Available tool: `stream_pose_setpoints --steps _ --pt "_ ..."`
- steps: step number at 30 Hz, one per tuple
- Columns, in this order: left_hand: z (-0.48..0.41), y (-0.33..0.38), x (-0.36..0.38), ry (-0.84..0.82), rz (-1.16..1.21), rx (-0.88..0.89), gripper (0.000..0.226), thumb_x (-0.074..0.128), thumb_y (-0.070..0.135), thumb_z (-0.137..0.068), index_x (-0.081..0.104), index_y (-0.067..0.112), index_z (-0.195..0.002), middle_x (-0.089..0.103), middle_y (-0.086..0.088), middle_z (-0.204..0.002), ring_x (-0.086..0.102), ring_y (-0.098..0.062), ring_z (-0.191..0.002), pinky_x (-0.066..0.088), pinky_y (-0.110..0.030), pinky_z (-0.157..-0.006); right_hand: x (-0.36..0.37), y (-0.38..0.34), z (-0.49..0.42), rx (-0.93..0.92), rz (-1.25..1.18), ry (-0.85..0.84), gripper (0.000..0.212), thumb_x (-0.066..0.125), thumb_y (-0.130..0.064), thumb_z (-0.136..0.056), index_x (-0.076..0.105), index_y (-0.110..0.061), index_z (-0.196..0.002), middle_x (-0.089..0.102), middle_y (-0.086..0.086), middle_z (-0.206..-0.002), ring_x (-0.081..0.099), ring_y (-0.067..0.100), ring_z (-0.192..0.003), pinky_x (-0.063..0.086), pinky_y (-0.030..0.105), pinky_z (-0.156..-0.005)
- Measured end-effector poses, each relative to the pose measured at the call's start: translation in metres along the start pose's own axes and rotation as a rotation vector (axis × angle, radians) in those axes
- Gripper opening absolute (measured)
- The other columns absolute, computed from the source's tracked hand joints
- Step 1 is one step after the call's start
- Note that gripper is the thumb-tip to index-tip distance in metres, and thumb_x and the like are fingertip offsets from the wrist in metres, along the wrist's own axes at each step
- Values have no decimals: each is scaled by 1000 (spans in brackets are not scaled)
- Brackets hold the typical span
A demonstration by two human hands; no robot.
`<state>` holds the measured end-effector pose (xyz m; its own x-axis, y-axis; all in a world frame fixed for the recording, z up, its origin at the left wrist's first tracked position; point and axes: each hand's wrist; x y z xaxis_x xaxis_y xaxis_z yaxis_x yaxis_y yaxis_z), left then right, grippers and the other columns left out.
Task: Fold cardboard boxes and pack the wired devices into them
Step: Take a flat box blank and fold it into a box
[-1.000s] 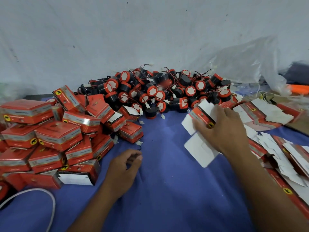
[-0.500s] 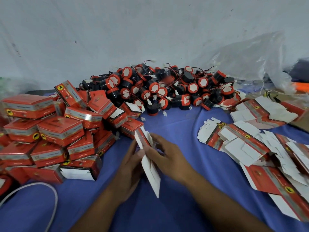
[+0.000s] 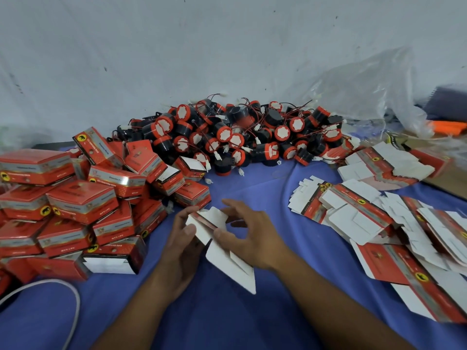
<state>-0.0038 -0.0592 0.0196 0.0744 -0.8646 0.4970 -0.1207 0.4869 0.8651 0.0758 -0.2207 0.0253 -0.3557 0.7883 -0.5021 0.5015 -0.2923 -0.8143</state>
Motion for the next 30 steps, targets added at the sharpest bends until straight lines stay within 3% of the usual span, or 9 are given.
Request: stream_pose_setpoints --steps 2,5,10,13,16,19,22,27,30 --pt "1 1 0 1 44 -24 101 93 55 -49 47 15 -130 60 -17 -125 64 -28 -106 55 -40 -88 -1 0 0 15 -28 17 79 66 -65 -72 49 -34 -143 60 -30 -115 62 -8 -102 51 10 -86" --pt "3 3 0 -20 72 -66 111 91 58 -53 41 12 -142 58 -20 -135 62 -33 -115 55 -44 -92 4 -1 3 -15 -43 17 66 74 -52 -79 52 -37 -139 57 -33 -116 62 -4 -102 55 16 -84" --pt "4 8 -2 -51 125 -93 106 95 43 -49 49 18 -140 64 -17 -128 66 -31 -108 59 -42 -84 4 -2 4 -109 -24 97 69 80 -40 -81 47 -32 -141 53 -24 -108 57 -1 -97 43 5 -81" --pt "5 11 -3 -35 180 -133 95 88 31 -57 49 14 -142 63 -20 -127 66 -34 -106 59 -43 -81 -2 -3 3 -110 -63 115 78 84 -33 -79 41 -30 -144 47 -20 -104 55 1 -88 41 6 -75" --pt "8 12 -2 20 217 -219 70 76 45 -70 64 10 -130 67 -22 -121 70 -37 -102 60 -44 -73 -2 -5 5 -63 -205 26 85 86 -31 -78 36 -32 -147 55 -7 -108 62 -1 -78 46 11 -69" --pt "10 11 -4 22 123 -287 56 56 58 -79 77 16 -109 71 -19 -115 71 -34 -100 60 -41 -71 6 -4 6 8 -410 -81 88 88 -28 -76 34 -41 -145 68 -3 -111 71 10 -94 54 20 -79" --pt "10 12 -7 -5 28 -273 57 81 59 -63 79 18 -102 74 -17 -107 73 -30 -95 60 -37 -70 10 -5 5 -6 -473 -106 88 88 -23 -75 36 -52 -140 65 5 -125 69 16 -109 56 26 -87" --pt "4 12 -15 -9 -16 -205 46 74 45 -66 78 20 -104 75 -14 -101 73 -28 -90 59 -37 -69 0 -7 3 -93 -421 -43 95 87 -21 -77 28 -50 -145 50 -20 -132 69 7 -94 54 18 -72" --pt "-1 8 -14 -8 -127 -176 59 75 30 -68 64 22 -126 70 -16 -116 70 -31 -101 60 -42 -78 -9 -4 2 -117 -410 20 97 86 -20 -79 25 -41 -152 46 -14 -135 65 6 -77 52 18 -71"
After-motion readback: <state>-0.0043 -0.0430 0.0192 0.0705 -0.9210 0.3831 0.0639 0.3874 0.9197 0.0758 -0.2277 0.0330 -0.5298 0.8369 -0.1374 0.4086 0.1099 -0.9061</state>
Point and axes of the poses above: each hand's wrist, its own z-axis away from the middle knuckle, its own x-axis out of the palm, y = z × x
